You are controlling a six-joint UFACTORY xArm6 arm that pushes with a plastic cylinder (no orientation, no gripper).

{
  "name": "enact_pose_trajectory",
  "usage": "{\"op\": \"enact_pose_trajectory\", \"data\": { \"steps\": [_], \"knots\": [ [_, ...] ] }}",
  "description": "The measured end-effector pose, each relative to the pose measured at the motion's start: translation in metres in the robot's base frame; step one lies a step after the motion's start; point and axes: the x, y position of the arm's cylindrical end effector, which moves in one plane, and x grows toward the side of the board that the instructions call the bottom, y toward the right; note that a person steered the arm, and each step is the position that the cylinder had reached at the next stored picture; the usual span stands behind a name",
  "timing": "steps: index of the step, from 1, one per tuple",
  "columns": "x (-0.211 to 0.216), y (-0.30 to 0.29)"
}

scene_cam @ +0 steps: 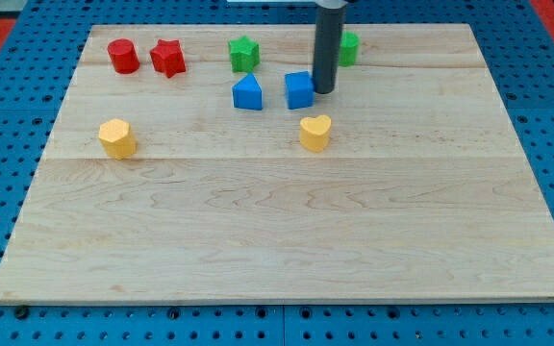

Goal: Move the blue cube left a bit

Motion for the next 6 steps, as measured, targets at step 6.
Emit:
{"op": "enact_pose_trajectory", "data": {
  "steps": [6],
  "knots": [
    [0.048,-0.049]
  ]
}}
